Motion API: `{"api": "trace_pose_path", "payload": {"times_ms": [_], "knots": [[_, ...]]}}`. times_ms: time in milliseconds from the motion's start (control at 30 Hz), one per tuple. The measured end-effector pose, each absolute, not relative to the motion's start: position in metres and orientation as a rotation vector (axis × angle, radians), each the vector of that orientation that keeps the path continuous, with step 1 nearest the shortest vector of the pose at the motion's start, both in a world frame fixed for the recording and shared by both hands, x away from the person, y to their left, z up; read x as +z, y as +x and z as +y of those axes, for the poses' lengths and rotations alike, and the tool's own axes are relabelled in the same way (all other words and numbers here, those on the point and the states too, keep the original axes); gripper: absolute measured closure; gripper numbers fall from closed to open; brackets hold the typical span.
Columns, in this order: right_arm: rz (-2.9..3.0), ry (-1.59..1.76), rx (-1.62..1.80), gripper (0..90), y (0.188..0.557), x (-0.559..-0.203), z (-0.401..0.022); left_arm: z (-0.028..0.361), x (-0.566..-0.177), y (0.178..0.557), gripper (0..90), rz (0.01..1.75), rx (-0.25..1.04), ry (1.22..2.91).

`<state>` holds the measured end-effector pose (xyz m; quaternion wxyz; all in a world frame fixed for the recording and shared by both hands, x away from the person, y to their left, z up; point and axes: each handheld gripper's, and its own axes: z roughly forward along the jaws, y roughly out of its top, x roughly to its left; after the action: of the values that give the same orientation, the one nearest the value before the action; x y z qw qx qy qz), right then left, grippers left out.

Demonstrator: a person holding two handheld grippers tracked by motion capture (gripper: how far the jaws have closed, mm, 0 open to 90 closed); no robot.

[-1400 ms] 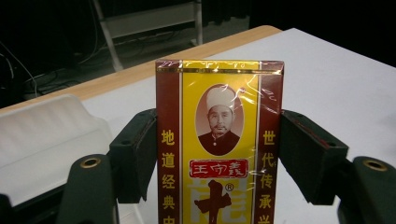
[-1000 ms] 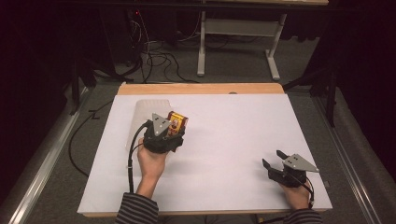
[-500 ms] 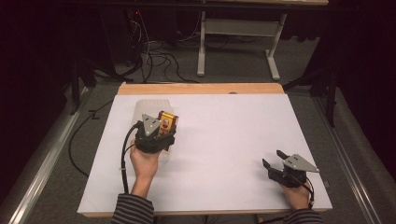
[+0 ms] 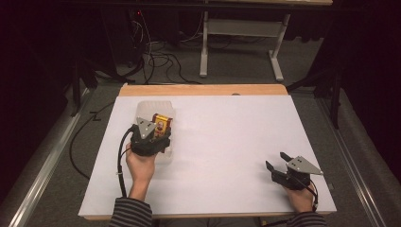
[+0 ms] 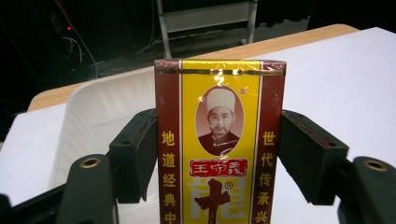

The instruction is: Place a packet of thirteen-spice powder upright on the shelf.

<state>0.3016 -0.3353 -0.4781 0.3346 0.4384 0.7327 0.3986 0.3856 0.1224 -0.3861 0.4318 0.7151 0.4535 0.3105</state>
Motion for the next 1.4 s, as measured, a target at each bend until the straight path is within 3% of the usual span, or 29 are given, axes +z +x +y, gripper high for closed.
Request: {"api": "trace_pose_path", "payload": {"times_ms": [1400], "knots": [[1.917,1.138,1.032,33.6,0.302,-0.478,-0.334,0.146,-0.417,0.372,32.7,1.221,0.765,1.807]]}}
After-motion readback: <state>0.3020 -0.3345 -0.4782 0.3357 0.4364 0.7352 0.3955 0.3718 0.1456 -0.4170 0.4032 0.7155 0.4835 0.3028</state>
